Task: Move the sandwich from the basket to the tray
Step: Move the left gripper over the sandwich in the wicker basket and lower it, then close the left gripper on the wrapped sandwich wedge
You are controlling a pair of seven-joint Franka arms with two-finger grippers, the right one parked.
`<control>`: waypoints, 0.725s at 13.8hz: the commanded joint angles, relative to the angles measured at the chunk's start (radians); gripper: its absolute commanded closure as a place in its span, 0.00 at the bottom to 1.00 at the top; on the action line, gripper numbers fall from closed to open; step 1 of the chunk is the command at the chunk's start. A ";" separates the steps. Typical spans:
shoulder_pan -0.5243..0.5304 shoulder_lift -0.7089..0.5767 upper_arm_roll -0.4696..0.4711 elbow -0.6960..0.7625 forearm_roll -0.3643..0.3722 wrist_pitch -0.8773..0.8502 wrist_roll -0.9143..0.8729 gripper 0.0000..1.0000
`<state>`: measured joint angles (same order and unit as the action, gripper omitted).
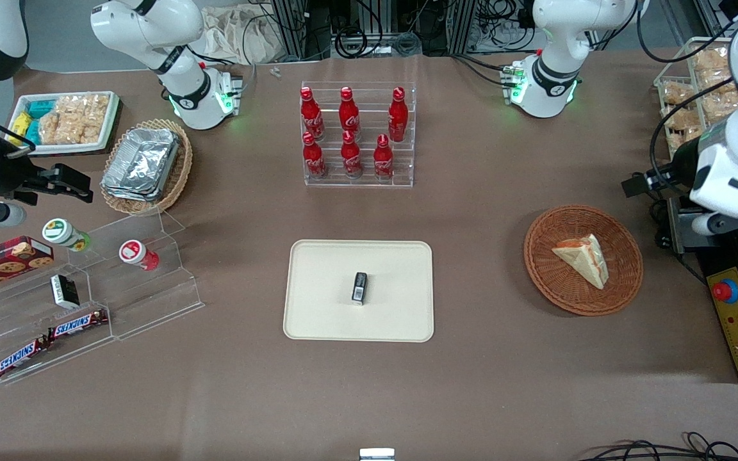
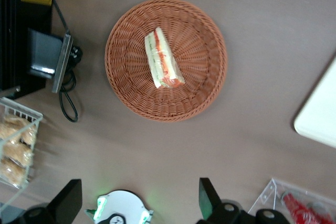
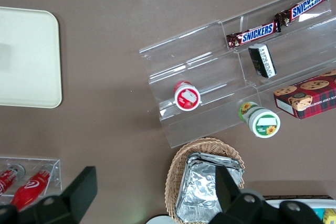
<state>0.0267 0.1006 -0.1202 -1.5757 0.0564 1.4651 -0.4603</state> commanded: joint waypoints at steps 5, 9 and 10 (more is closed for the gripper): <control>0.067 -0.019 0.002 -0.444 -0.003 0.508 -0.283 0.00; 0.067 0.082 0.002 -0.581 0.002 0.776 -0.396 0.00; 0.067 0.105 0.002 -0.593 0.002 0.816 -0.400 0.00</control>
<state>0.0938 0.1762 -0.1155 -2.1412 0.0551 2.2107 -0.8169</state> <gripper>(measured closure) 0.000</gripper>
